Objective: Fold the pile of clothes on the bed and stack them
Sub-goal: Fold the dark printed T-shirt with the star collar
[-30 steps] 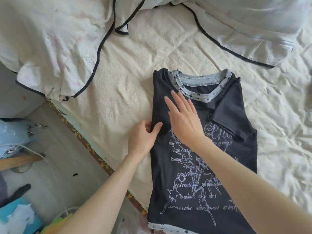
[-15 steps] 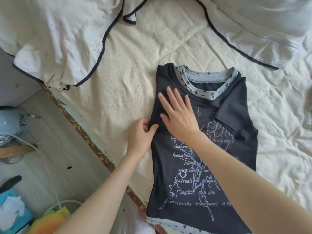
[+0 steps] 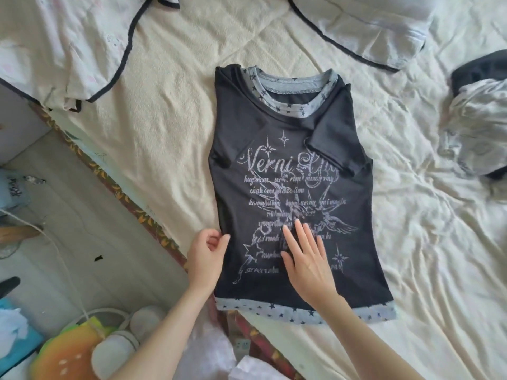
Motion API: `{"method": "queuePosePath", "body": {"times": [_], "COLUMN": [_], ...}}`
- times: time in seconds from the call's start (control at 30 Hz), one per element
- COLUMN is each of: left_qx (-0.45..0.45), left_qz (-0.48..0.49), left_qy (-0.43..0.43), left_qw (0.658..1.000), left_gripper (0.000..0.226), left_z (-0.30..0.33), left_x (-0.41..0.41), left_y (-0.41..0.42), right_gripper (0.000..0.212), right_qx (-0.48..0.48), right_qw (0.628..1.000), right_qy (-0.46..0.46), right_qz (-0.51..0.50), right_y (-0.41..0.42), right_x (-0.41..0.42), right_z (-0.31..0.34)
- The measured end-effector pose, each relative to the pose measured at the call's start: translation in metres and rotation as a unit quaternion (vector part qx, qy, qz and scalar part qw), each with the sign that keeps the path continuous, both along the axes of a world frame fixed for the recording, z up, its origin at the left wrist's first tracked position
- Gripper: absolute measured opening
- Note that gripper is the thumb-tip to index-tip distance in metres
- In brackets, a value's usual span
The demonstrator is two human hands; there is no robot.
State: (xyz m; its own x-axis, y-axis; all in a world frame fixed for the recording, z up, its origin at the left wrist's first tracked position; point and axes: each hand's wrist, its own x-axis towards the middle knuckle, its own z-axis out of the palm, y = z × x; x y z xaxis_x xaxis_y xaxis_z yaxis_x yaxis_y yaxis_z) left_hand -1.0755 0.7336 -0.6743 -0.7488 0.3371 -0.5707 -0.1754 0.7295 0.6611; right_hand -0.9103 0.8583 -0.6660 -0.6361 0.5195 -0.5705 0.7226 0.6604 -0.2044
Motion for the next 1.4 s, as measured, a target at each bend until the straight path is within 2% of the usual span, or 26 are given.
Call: {"method": "queuePosePath", "body": {"times": [0.07, 0.2, 0.3, 0.43, 0.53, 0.6, 0.67, 0.77, 0.87, 1.13, 1.23, 1.33, 1.4], "left_qx": [-0.012, -0.035, -0.033, -0.015, -0.031, -0.018, 0.002, 0.029, 0.03, -0.03, -0.046, -0.034, -0.004], "left_qz": [-0.001, 0.015, 0.028, 0.022, -0.017, 0.002, 0.041, 0.077, 0.081, 0.09, 0.091, 0.076, 0.074], "left_qy": [-0.008, 0.009, 0.019, -0.037, -0.077, -0.084, -0.069, -0.045, -0.03, -0.057, -0.057, -0.025, -0.011], "left_qw": [1.0, 0.999, 0.999, 0.999, 0.996, 0.996, 0.997, 0.996, 0.996, 0.994, 0.993, 0.996, 0.997], "left_gripper": [0.009, 0.019, 0.018, 0.02, 0.028, 0.033, 0.028, 0.015, 0.017, 0.016, 0.017, 0.02, 0.016], "left_z": [-0.001, -0.001, 0.001, -0.001, -0.001, 0.001, 0.008, 0.023, 0.04, 0.074, 0.082, 0.09, 0.096], "left_x": [0.016, 0.032, 0.034, 0.046, 0.062, 0.071, 0.077, 0.08, 0.083, 0.116, 0.122, 0.113, 0.101], "left_y": [-0.009, -0.022, -0.029, -0.045, -0.058, -0.065, -0.071, -0.073, -0.074, -0.112, -0.122, -0.114, -0.101], "right_gripper": [0.052, 0.049, 0.045, 0.043, 0.05, 0.05, 0.042, 0.029, 0.021, 0.028, 0.021, 0.016, 0.019], "right_qx": [0.001, 0.022, 0.048, 0.069, 0.02, -0.034, -0.089, -0.134, -0.161, -0.178, -0.19, -0.203, -0.204], "right_qw": [1.0, 0.997, 0.99, 0.971, 0.929, 0.887, 0.856, 0.851, 0.84, 0.811, 0.801, 0.782, 0.776], "right_qy": [0.004, 0.006, 0.012, 0.046, 0.065, 0.066, 0.073, 0.103, 0.118, 0.129, 0.157, 0.204, 0.238], "right_qz": [-0.02, -0.08, -0.135, -0.226, -0.364, -0.457, -0.504, -0.497, -0.504, -0.542, -0.545, -0.552, -0.547], "right_y": [-0.002, 0.003, 0.014, 0.027, 0.037, 0.047, 0.056, 0.066, 0.067, 0.032, 0.022, 0.029, 0.042], "right_x": [0.026, 0.078, 0.113, 0.141, 0.149, 0.149, 0.148, 0.146, 0.152, 0.205, 0.217, 0.21, 0.198], "right_z": [0.004, 0.014, 0.018, 0.019, 0.015, 0.013, 0.012, 0.012, 0.02, 0.046, 0.061, 0.074, 0.081]}}
